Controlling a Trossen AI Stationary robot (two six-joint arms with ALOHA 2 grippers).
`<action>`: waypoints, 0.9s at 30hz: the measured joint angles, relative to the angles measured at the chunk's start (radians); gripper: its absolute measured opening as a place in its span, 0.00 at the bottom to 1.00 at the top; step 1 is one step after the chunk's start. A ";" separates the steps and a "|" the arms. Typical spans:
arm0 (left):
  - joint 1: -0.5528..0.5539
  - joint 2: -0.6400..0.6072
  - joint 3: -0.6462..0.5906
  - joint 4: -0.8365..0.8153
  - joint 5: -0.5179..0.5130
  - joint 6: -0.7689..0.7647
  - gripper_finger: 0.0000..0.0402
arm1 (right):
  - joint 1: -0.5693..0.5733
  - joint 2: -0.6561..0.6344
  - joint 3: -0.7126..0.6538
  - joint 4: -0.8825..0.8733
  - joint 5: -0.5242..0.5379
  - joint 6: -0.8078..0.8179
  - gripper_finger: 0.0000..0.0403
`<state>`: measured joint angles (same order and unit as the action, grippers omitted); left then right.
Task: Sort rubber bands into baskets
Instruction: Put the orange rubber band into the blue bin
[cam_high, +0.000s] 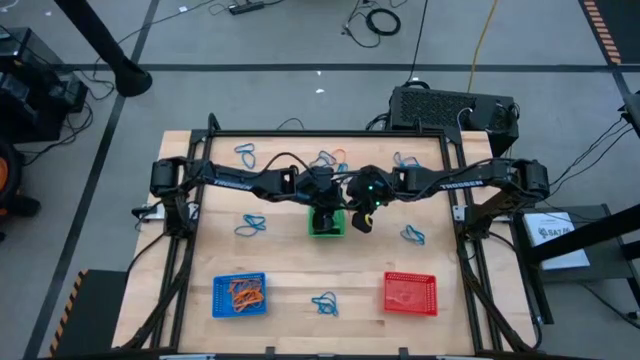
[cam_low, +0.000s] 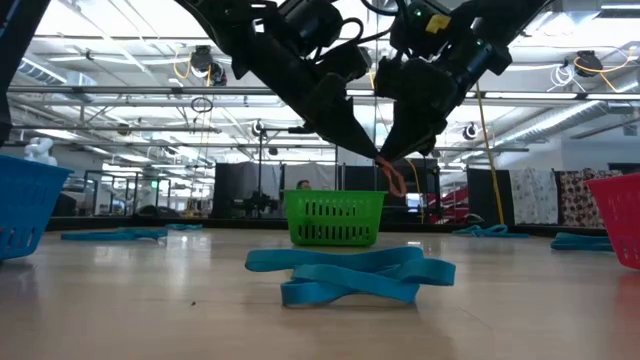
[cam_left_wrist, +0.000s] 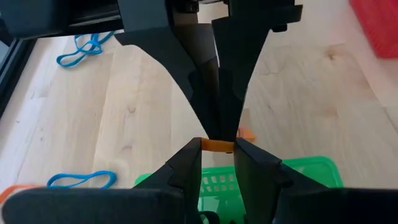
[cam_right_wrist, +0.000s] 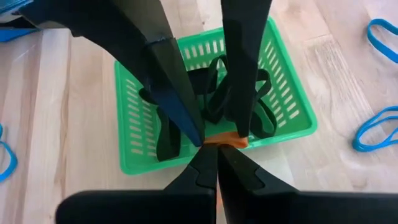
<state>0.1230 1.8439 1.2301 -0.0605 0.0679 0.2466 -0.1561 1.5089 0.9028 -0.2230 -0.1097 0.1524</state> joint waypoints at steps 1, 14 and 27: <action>0.000 0.000 0.000 0.000 0.007 0.000 0.25 | 0.001 0.000 0.000 0.000 0.000 -0.001 0.00; 0.000 0.000 0.000 -0.011 0.069 0.026 0.25 | 0.021 0.000 0.000 0.001 -0.022 -0.041 0.00; -0.001 0.000 0.000 -0.031 0.083 0.035 0.35 | 0.021 0.000 0.000 0.006 -0.029 -0.042 0.00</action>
<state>0.1219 1.8439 1.2301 -0.0916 0.1505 0.2815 -0.1352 1.5093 0.9028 -0.2167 -0.1390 0.1108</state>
